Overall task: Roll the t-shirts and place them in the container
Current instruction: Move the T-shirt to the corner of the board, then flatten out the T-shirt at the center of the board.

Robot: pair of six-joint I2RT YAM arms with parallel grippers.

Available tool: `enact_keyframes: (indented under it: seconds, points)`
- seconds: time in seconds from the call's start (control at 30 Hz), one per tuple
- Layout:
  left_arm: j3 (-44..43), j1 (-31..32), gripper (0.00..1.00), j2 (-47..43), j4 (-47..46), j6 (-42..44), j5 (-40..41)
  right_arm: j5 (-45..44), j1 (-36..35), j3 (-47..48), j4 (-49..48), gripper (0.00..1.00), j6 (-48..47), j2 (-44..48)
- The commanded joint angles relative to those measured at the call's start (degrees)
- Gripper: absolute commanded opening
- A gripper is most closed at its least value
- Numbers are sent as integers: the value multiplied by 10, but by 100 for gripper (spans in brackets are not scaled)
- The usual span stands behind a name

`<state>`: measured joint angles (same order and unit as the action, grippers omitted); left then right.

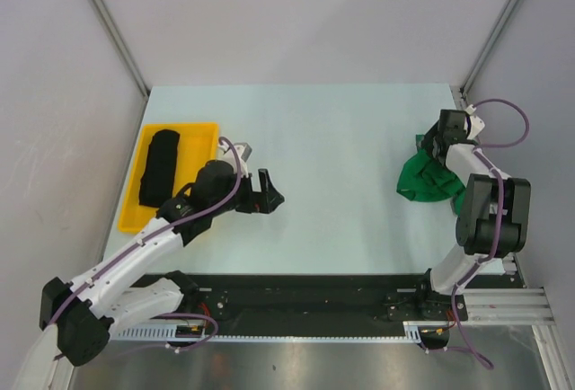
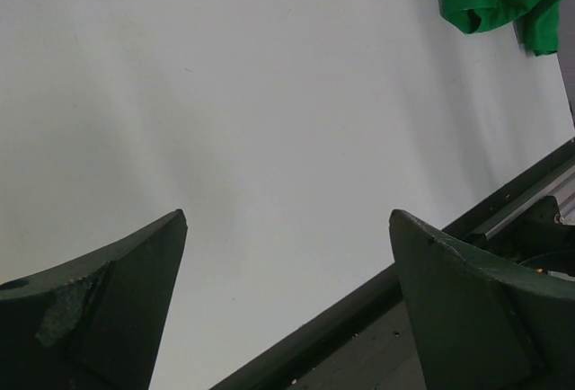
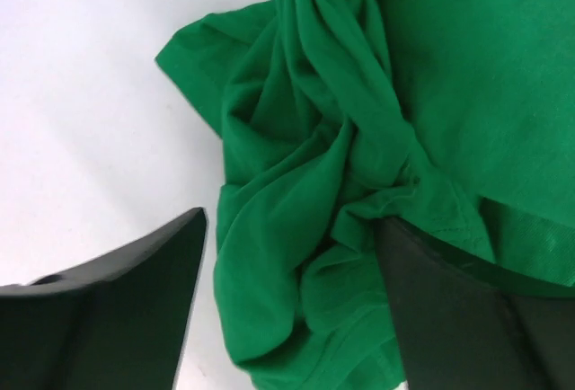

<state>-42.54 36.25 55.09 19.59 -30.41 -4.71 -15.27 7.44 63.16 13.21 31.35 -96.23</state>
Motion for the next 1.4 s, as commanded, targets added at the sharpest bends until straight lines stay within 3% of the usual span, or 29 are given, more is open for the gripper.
enact_keyframes:
  seconds: [0.0, 0.1, 0.13, 0.23, 0.37, 0.4, 0.5, 0.57, 0.6, 0.63, 0.7, 0.8, 1.03, 1.13, 1.37]
  points:
    - [-21, -7, 98, 11, -34, -19, -21, -35, -9, 28, 15, 73, -8, -31]
    - [-15, -8, 96, 11, -37, -24, -18, -35, -43, 28, 30, 42, -11, -34]
    - [-12, -9, 94, 10, -36, -25, -14, -31, -54, 28, 36, 22, -11, -32]
    - [-2, -24, 88, 1, -32, -32, -3, 0, -124, 29, 47, 0, -2, -9]
    - [21, -52, 82, -29, -32, -40, 0, 31, -268, 80, 74, 0, 19, 22]
    - [25, -57, 81, -33, -32, -41, -1, 29, -333, 93, 78, 0, 19, 23]
    - [33, -73, 81, -45, -32, -40, -4, 14, -396, 151, 102, 0, 22, 10]
    - [36, -75, 80, -45, -32, -36, -8, 27, -413, 164, 103, 8, 18, 5]
    - [38, -75, 80, -42, -37, -31, -17, 27, -412, 166, 106, 14, 13, 8]
    - [40, -75, 81, -40, -40, -29, -21, 24, -404, 166, 110, 32, 11, 11]
    - [43, -74, 81, -35, -56, -21, -39, 12, -394, 166, 131, 54, 2, 30]
    - [41, -72, 81, -10, -75, -22, -60, -21, -379, 154, 162, 66, -9, 65]
    - [-16, 17, 80, 110, -112, -26, -19, 1, -273, 17, 142, 63, 11, 163]
    - [-49, 37, 74, 192, -145, -32, -7, 19, -233, -50, 107, 60, 19, 186]
    - [-217, 80, 69, 358, -86, 17, 129, 48, -133, -137, 52, 59, 23, 208]
